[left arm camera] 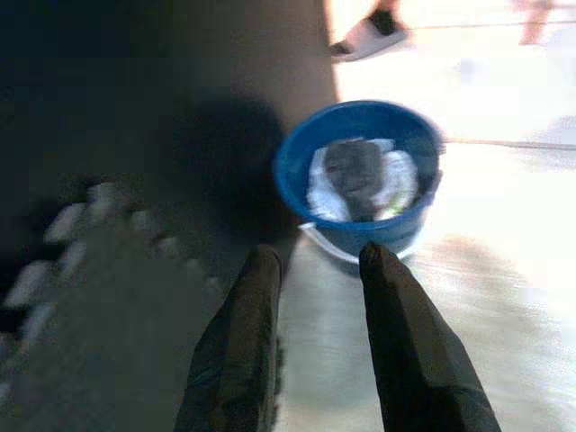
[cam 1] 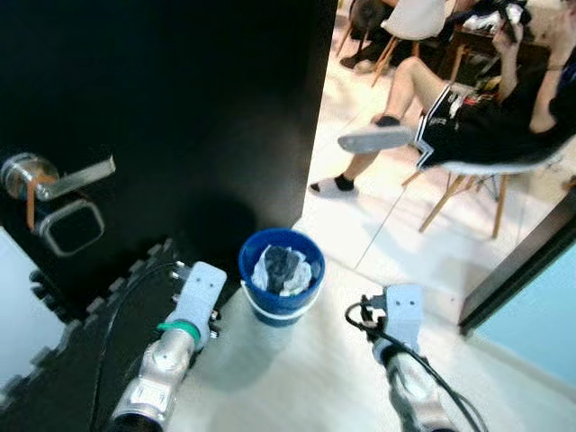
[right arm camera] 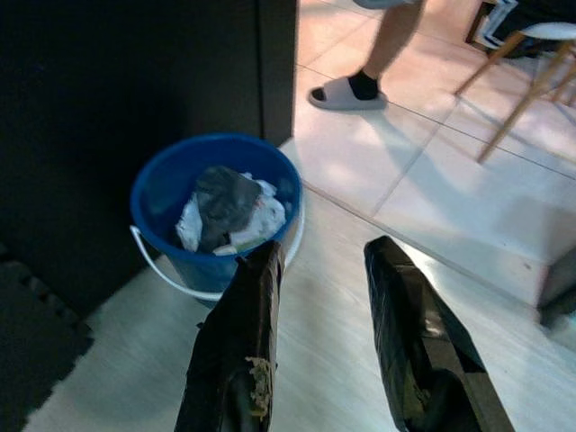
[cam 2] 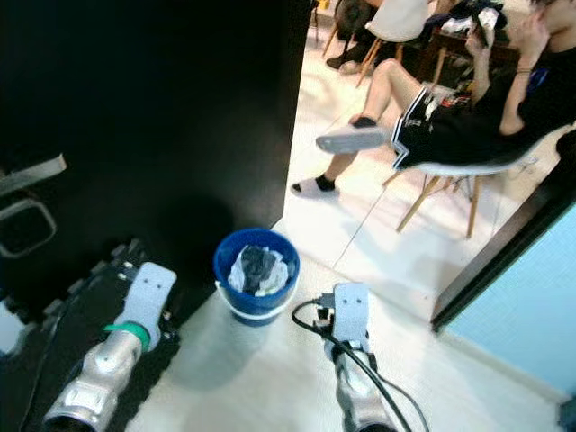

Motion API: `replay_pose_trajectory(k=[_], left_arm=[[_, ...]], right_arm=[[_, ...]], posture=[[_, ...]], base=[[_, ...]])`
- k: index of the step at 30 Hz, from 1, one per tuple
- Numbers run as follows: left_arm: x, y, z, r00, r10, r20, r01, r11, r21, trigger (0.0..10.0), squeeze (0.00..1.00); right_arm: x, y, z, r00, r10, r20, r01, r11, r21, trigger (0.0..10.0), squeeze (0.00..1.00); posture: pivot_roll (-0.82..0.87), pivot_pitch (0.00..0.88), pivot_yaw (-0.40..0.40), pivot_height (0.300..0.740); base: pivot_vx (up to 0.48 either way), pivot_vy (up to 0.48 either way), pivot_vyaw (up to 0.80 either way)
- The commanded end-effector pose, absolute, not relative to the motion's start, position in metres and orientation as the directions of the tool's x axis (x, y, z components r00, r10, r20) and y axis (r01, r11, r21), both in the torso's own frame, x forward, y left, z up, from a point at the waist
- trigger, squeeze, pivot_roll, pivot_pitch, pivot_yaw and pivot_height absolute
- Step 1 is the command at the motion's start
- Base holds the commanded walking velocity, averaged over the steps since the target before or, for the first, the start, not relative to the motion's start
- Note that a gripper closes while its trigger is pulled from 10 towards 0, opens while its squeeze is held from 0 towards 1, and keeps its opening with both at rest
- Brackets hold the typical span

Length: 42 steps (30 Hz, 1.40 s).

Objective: Clean up the room

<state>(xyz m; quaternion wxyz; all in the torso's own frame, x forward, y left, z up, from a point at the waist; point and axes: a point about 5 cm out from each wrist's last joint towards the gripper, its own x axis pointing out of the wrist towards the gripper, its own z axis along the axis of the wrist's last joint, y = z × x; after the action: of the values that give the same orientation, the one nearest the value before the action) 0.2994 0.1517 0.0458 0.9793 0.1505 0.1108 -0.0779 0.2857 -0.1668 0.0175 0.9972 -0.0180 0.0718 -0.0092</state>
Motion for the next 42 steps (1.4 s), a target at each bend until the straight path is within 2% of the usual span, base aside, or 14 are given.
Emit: replay_pose_trajectory(k=[1,12,25,29,34,36,42], left_arm=[[0.297,0.15,0.042,0.96,-0.126,-0.25,0.195,0.943,0.271,10.0,0.0],[0.297,0.151,0.042,0.96,-0.125,-0.251,0.193,0.944,0.269,10.0,0.0],[0.296,0.15,0.04,0.957,-0.132,-0.258,0.202,0.942,0.268,10.0,0.0],[0.297,0.142,0.036,0.939,-0.196,-0.283,0.279,0.913,0.296,10.0,0.0],[0.3,0.139,0.038,0.935,-0.213,-0.284,0.298,0.906,0.302,10.0,0.0],[0.31,0.132,0.048,0.929,-0.254,-0.269,0.332,0.892,0.306,10.0,0.0],[0.319,0.133,0.056,0.928,-0.271,-0.256,0.346,0.883,0.317,10.0,0.0]], right_arm=[[0.282,-0.166,0.012,0.986,-0.021,-0.166,0.015,0.999,-0.037,10.0,0.0],[0.281,-0.167,0.011,0.984,-0.027,-0.174,0.023,0.999,-0.026,10.0,0.0],[0.28,-0.169,0.01,0.983,-0.037,-0.18,0.033,0.999,-0.023,10.0,0.0],[0.28,-0.178,0.012,0.983,-0.076,-0.167,0.073,0.997,-0.026,10.0,0.0],[0.279,-0.181,0.013,0.983,-0.092,-0.16,0.089,0.996,-0.026,10.0,0.0],[0.277,-0.19,0.014,0.978,-0.151,-0.141,0.15,0.988,-0.019,10.0,0.0],[0.276,-0.193,0.015,0.974,-0.185,-0.131,0.185,0.983,-0.01,10.0,0.0]], posture=[[0.07,0.0,0.016,0.74],[0.07,0.0,0.016,0.74],[0.07,0.001,0.015,0.74],[0.05,0.014,0.04,0.74],[0.04,0.019,0.065,0.74],[0.01,0.023,0.113,0.74],[0.01,0.02,0.122,0.74]], base=[[-0.322,0.0,0.0],[-0.32,0.0,0.0],[-0.322,0.0,-0.48],[-0.321,0.0,-0.48],[-0.319,0.0,-0.48],[-0.321,0.0,-0.48],[-0.321,0.0,-0.48]])
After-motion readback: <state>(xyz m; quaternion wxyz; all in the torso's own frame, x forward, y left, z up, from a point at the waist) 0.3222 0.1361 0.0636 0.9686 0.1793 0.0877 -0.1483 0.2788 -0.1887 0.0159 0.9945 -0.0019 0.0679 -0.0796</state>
